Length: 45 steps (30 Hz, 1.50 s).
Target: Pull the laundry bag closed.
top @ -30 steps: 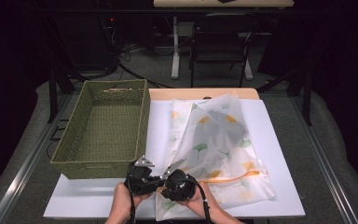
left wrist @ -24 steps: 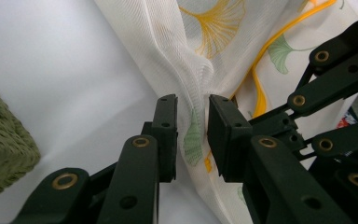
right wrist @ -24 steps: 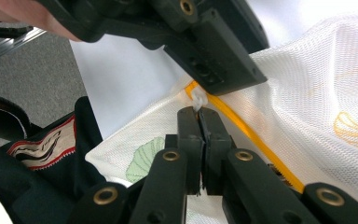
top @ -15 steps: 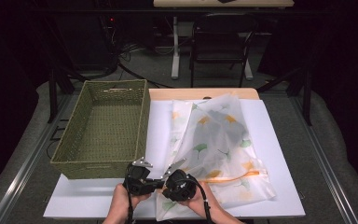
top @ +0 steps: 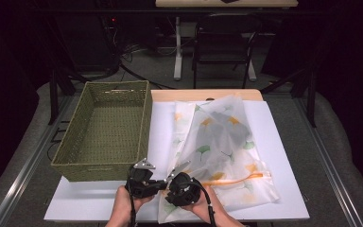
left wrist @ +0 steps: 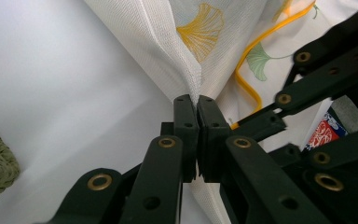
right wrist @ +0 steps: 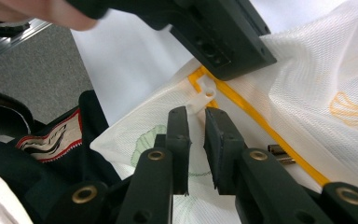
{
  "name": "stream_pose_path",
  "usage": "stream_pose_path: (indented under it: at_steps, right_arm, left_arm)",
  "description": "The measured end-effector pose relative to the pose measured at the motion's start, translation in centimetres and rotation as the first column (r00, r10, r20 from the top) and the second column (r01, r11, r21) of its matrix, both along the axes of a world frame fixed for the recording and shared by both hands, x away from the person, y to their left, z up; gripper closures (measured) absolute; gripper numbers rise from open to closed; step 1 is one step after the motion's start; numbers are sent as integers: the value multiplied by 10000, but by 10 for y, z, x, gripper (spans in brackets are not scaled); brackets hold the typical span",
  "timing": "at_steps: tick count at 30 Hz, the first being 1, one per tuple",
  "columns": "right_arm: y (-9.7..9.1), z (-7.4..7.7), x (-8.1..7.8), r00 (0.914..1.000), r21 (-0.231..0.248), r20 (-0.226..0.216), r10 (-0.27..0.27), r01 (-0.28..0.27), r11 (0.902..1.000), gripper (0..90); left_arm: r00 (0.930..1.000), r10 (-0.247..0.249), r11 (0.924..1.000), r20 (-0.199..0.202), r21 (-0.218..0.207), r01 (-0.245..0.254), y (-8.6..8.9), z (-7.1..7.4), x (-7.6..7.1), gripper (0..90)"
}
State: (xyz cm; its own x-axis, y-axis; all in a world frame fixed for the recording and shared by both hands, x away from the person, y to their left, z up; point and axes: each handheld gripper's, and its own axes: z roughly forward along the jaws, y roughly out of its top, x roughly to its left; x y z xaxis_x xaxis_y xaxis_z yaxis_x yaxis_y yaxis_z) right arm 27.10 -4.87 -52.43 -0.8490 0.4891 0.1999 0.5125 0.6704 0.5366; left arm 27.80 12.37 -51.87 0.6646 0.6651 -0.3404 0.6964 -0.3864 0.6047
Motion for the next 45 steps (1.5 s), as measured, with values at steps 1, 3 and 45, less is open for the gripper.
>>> stream_pose_path:
  at_steps: [1, 3, 45]
  right_arm:
    - [0, -1, 0, 9999, 1, -126, -103, 103, 9999, 796]
    - [0, -3, 2, 9999, 35, -143, -65, 66, 10000, 794]
    - [-7, -1, 8, 9993, 595, -326, -200, 219, 9980, 900]
  left_arm:
    - [10000, 5, 10000, 22, -16, -5, 0, 0, 0, 883]
    - [10000, 4, 10000, 14, -48, -4, 0, 0, 0, 883]
    - [9997, -242, 9997, -49, 45, 242, -2, 1, -2, 882]
